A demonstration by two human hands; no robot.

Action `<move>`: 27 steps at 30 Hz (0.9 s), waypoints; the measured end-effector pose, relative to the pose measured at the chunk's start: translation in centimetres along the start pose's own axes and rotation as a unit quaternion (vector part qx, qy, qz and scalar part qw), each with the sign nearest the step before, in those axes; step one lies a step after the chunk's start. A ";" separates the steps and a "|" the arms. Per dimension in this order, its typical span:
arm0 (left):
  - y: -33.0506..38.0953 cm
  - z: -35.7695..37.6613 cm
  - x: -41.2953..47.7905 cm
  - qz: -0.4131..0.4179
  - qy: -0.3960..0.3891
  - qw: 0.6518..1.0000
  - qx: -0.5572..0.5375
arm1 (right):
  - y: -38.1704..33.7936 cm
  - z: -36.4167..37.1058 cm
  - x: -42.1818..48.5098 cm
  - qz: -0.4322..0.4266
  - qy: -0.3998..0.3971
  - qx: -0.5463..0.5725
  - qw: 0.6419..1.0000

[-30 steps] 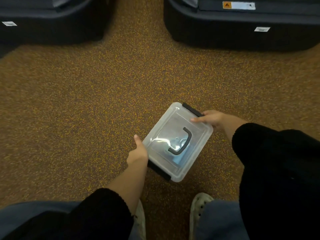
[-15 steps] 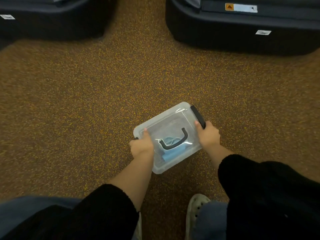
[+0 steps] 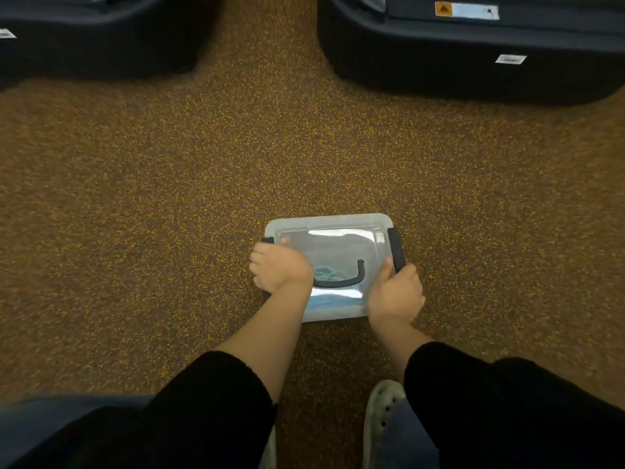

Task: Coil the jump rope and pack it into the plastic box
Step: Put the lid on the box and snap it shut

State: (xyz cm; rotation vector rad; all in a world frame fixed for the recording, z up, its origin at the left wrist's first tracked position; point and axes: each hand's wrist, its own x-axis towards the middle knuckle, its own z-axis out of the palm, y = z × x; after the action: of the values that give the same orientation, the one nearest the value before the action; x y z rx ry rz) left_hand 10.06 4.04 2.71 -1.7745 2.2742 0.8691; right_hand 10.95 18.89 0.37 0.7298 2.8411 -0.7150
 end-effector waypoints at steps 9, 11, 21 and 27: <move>6.6 -0.5 3.9 0.118 0.025 0.993 0.010 | -4.0 0.4 4.3 0.002 0.016 0.077 0.997; 7.7 0.0 5.0 0.105 0.011 0.994 -0.011 | -5.5 0.1 6.5 -0.024 0.023 0.055 0.998; 13.2 1.4 12.2 0.246 0.010 0.969 -0.033 | -12.2 0.7 14.7 -0.098 0.038 0.019 0.994; 14.8 2.7 14.3 0.299 -0.023 0.954 0.010 | -14.2 2.1 18.0 -0.121 0.025 0.018 0.992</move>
State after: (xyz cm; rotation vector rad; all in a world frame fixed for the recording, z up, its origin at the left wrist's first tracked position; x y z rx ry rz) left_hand -8.51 -4.63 -0.43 -1.0317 2.8175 0.9435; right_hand -11.64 14.62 0.31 0.4155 3.0038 -0.7930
